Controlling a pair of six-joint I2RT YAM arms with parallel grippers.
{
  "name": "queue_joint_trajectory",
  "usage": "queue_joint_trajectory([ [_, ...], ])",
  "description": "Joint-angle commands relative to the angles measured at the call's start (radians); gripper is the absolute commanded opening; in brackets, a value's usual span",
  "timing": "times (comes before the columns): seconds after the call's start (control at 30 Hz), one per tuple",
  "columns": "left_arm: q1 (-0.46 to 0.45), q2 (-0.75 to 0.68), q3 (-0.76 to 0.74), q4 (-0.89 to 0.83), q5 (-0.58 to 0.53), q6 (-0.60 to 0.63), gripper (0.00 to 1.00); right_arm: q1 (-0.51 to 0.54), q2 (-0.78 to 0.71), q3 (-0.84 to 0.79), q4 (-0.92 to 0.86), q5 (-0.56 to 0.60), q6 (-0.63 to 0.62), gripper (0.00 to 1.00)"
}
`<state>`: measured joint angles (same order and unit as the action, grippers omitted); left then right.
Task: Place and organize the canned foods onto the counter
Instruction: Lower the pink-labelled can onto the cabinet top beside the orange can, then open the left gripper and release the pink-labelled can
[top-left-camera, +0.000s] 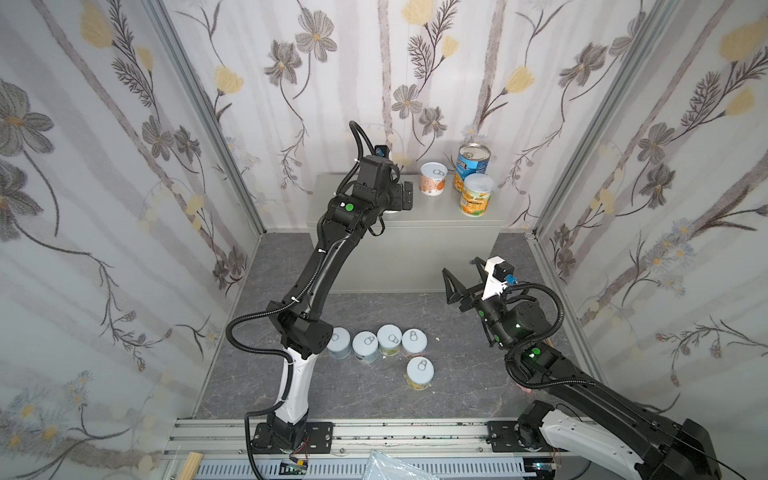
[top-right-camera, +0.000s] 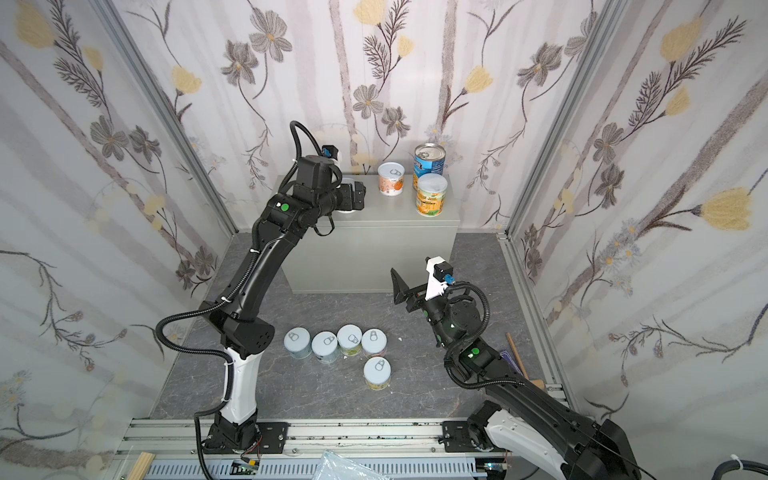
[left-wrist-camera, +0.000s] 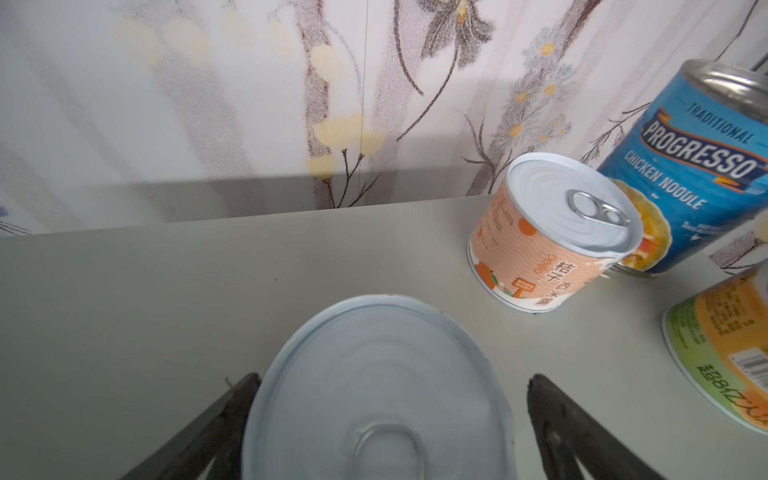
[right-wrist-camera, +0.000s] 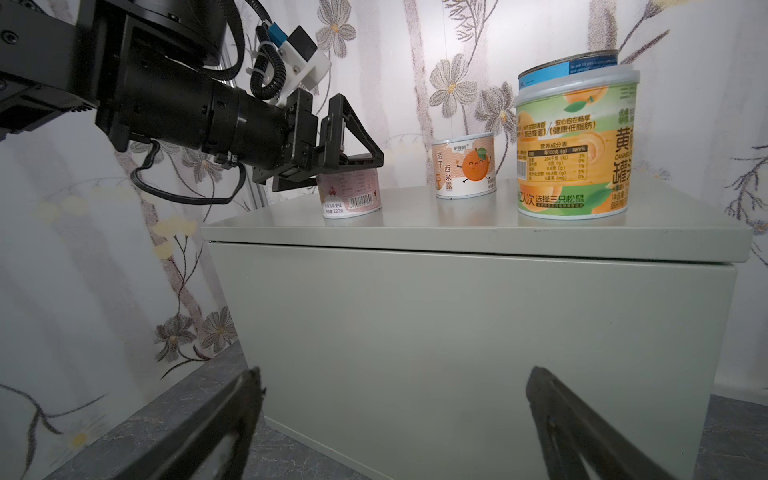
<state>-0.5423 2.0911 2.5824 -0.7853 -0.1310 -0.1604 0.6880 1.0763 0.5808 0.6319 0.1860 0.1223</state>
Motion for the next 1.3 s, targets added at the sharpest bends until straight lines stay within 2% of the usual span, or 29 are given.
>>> queue_joint_trajectory([
  [0.0, -0.001, -0.075, -0.064, 0.050, 0.003, 0.020, 1.00, 0.001, 0.004, -0.001, 0.025, -0.014, 0.009, 1.00],
  [0.17, 0.000, -0.210, -0.264, 0.113, 0.082, 0.018, 1.00, 0.001, 0.022, 0.012, 0.030, -0.034, 0.020, 1.00],
  [0.3, -0.003, -0.332, -0.450, 0.196, 0.073, -0.007, 0.99, 0.002, 0.042, 0.025, 0.035, -0.052, 0.023, 1.00],
  [0.4, -0.001, -0.425, -0.605, 0.277, 0.032, -0.023, 0.77, 0.001, 0.057, 0.036, 0.038, -0.061, 0.025, 1.00],
  [0.47, -0.001, -0.451, -0.655, 0.284, 0.014, -0.030, 0.62, 0.002, 0.066, 0.042, 0.041, -0.066, 0.025, 1.00],
  [0.63, -0.001, -0.430, -0.666, 0.249, 0.032, -0.039, 0.21, 0.002, 0.089, 0.063, 0.039, -0.080, 0.026, 1.00],
  [0.7, -0.001, -0.406, -0.651, 0.230, 0.024, -0.045, 0.14, 0.001, 0.093, 0.069, 0.041, -0.084, 0.032, 1.00],
  [0.87, 0.001, -0.348, -0.609, 0.219, -0.009, -0.040, 0.11, 0.004, 0.090, 0.069, 0.031, -0.083, 0.045, 1.00],
  [1.27, 0.004, -0.156, -0.398, 0.188, -0.001, -0.028, 0.11, 0.004, 0.065, 0.062, -0.006, -0.059, 0.050, 1.00],
])
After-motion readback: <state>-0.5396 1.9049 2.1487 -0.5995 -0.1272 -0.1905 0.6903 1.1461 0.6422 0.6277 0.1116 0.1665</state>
